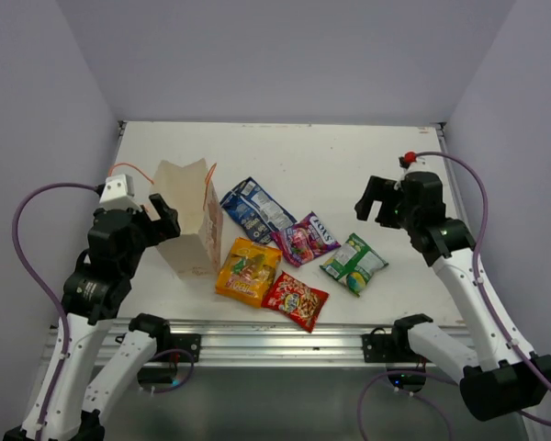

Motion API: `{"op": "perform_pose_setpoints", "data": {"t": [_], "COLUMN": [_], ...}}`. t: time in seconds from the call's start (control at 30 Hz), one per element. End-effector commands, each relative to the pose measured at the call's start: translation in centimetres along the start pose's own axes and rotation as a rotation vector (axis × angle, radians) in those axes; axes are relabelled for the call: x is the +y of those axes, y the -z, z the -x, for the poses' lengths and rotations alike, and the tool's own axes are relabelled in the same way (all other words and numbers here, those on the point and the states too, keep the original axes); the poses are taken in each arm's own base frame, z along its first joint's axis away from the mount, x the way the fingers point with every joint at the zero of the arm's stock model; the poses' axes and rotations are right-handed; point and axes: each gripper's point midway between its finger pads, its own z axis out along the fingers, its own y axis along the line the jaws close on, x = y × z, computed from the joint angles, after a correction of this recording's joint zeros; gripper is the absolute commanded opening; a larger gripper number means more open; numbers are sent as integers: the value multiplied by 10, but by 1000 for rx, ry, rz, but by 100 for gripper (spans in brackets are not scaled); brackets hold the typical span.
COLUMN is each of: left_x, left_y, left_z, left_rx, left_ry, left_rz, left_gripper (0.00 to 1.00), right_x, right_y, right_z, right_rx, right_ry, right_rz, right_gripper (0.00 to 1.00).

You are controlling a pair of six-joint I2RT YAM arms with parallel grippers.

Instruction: Place the snacks into the paper bag

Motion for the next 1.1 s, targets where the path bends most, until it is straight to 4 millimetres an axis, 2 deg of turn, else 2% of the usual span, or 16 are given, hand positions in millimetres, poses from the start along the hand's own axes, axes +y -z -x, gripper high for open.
{"op": "perform_pose_setpoints", "data": {"t": [0.0, 0.1, 0.27, 0.3, 0.33, 0.4, 0.5, 0.6, 0.8, 0.87, 0.9, 0.97, 1.07], "left_x": [-6, -8, -11, -11, -11, -11, -11, -10, -8, -8, -8, -8, -8], "left_y": [-10, -16, -21, -22, -23, -25, -28, -31, -33, -33, -33, -33, -33], "left_z": [11, 10, 13, 14, 13, 13, 10, 6, 3, 3, 3, 2, 3], "left_rx": [-54, -66, -90, -94, -93, -91, -83, -63, -56, -53, -54, -53, -56], "left_ry": [-11, -14, -17, -18, -18, -20, -27, -33, -39, -42, -42, -44, -45], "left_rz": [-18, -24, -38, -38, -36, -35, -33, -26, -16, -15, -16, -15, -15], "left_gripper": [95, 89, 65, 62, 54, 47, 25, 12, 6, 2, 0, 0, 0], "right_x": [8, 6, 5, 4, 5, 7, -5, -22, -40, -40, -43, -47, -54], "right_y": [5, 1, -16, -20, -24, -31, -44, -56, -76, -81, -84, -86, -88], "right_z": [5, 1, -20, -28, -32, -46, -62, -84, -135, -144, -156, -167, -184], "right_rx": [-36, -26, 26, 44, 55, 81, 126, 211, 376, 396, 427, 460, 520], "right_ry": [36, 47, 55, 56, 59, 74, 87, 87, 126, 131, 129, 137, 146], "right_rz": [47, 47, 59, 55, 56, 57, -43, -150, -285, -296, -315, -344, -381], "right_gripper": [99, 99, 99, 98, 98, 97, 96, 95, 91, 91, 91, 91, 77]}}
